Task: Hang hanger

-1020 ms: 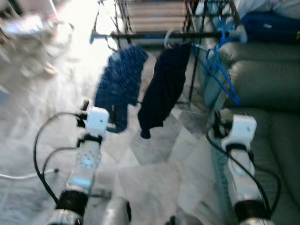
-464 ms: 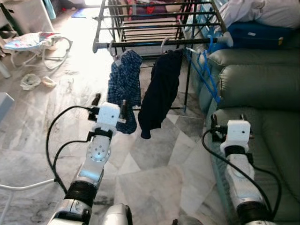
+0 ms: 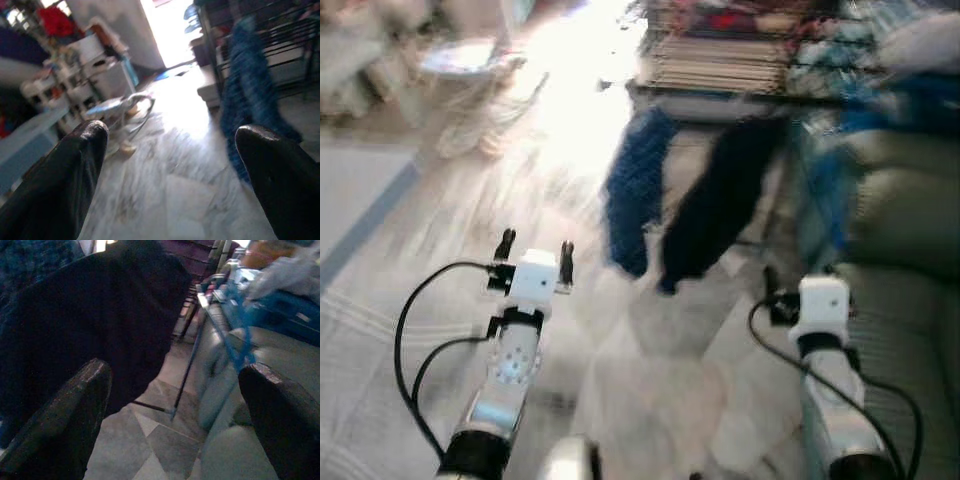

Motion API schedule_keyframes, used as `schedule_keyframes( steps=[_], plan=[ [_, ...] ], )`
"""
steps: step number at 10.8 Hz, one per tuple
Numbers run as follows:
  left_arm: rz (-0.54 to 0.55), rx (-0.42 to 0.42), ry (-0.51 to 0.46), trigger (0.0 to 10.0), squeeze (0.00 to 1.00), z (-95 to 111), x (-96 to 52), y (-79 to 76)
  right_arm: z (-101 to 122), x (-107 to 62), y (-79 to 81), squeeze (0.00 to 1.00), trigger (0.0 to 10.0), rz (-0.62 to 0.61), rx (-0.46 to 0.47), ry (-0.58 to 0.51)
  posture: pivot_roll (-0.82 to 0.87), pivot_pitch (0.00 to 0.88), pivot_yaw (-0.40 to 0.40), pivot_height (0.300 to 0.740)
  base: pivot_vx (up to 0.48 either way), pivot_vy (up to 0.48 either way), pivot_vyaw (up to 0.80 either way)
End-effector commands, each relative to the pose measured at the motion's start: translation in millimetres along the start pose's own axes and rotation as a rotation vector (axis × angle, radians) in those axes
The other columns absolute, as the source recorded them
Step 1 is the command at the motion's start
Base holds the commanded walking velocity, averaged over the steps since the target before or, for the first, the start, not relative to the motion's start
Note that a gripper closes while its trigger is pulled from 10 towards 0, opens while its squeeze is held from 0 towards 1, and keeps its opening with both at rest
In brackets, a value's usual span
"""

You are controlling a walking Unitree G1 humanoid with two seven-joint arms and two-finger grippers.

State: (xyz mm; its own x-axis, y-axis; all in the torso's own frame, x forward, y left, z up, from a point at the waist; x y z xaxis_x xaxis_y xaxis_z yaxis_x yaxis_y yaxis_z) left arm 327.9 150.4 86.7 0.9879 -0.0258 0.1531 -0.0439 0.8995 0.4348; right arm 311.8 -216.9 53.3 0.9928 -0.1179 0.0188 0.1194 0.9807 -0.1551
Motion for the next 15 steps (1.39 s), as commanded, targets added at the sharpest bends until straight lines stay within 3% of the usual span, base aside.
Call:
schedule_keyframes(
  steps=[1,3,5,7,9,12,15],
  plan=[
    [-0.008,0.011,0.018,10.0,0.0,-4,-4.2,-0.4,6,0.7,9.2,0.0,10.0,0.022,0.011,-0.022,-0.02,0.089,-0.002,0.74,0.0,0.0,0.8],
    [-0.01,0.014,0.029,10.0,0.0,-3,-8.6,-10.9,8,-3.8,11.0,0.0,10.0,0.041,0.007,-0.03,-0.04,0.097,0.003,0.74,0.0,0.0,0.8],
    [0.008,0.009,0.088,10.0,0.0,-11,-12.8,-3.2,6,0.6,0.9,0.0,10.0,0.025,-0.009,-0.012,-0.02,0.13,-0.006,0.74,0.0,0.0,0.8],
    [0.021,-0.093,0.155,10.0,0.0,-25,-22.0,-2.8,11,6.1,1.2,0.0,10.0,0.037,-0.018,-0.02,-0.01,0.14,-0.016,0.74,0.0,0.0,0.68],
    [0.012,-0.093,0.163,10.0,0.0,-26,-28.5,-5.0,11,6.5,2.9,0.0,10.0,0.059,-0.031,-0.014,0.0,0.145,-0.025,0.74,0.0,0.0,0.57],
    [0.014,-0.108,0.146,10.0,0.0,-17,-16.7,-5.2,12,8.6,8.3,0.0,10.0,0.064,-0.004,-0.015,0.0,0.136,-0.011,0.74,0.0,0.0,0.8],
    [0.001,-0.117,0.126,10.0,0.0,-10,-6.7,-7.9,18,14.9,7.7,0.0,10.0,0.06,0.009,-0.031,-0.01,0.124,-0.008,0.74,0.0,0.302,0.8]
  ],
)
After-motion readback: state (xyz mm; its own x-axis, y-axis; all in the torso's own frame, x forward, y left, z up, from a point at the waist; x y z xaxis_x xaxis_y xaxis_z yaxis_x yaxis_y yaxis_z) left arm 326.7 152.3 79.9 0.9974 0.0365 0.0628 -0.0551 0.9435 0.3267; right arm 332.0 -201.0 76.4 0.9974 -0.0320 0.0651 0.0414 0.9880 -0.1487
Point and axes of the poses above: a point about 5 cm out from each wrist's last joint towards the gripper, its own x axis pointing out of the wrist towards the gripper, its own z axis along the axis of the wrist's last joint, y = z × x, the point moved 5 cm from there along x, pointing out of the wrist towards the gripper, and after that the axes turned 5 degrees about x, right-handed, at the moved point
